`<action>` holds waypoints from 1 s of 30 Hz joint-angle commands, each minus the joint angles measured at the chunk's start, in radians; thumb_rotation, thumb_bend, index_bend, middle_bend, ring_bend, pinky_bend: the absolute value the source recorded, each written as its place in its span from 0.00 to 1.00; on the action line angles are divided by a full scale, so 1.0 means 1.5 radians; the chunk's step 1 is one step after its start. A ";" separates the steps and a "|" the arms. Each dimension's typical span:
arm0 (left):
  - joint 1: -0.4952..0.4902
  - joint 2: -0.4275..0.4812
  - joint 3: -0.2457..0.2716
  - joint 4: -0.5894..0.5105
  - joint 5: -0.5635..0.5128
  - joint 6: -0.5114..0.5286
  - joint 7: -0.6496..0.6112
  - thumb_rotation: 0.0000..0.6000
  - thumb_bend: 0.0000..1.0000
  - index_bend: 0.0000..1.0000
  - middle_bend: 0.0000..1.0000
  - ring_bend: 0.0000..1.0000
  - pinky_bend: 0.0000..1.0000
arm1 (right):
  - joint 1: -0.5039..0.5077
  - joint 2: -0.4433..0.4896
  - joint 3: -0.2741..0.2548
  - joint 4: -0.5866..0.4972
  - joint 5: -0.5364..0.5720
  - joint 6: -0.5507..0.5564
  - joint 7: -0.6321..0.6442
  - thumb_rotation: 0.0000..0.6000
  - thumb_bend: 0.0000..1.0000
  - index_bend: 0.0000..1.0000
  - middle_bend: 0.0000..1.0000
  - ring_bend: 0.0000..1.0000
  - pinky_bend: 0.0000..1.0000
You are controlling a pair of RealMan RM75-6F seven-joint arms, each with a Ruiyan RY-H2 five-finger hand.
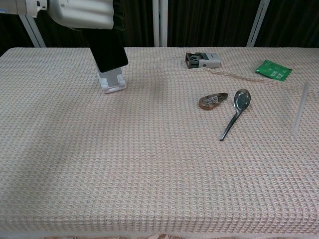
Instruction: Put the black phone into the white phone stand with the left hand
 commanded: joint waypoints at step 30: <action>-0.053 -0.088 0.056 0.123 0.035 -0.028 -0.044 1.00 0.34 0.59 0.54 0.45 0.36 | -0.001 -0.008 0.003 0.030 0.018 -0.012 0.035 1.00 0.22 0.00 0.00 0.00 0.00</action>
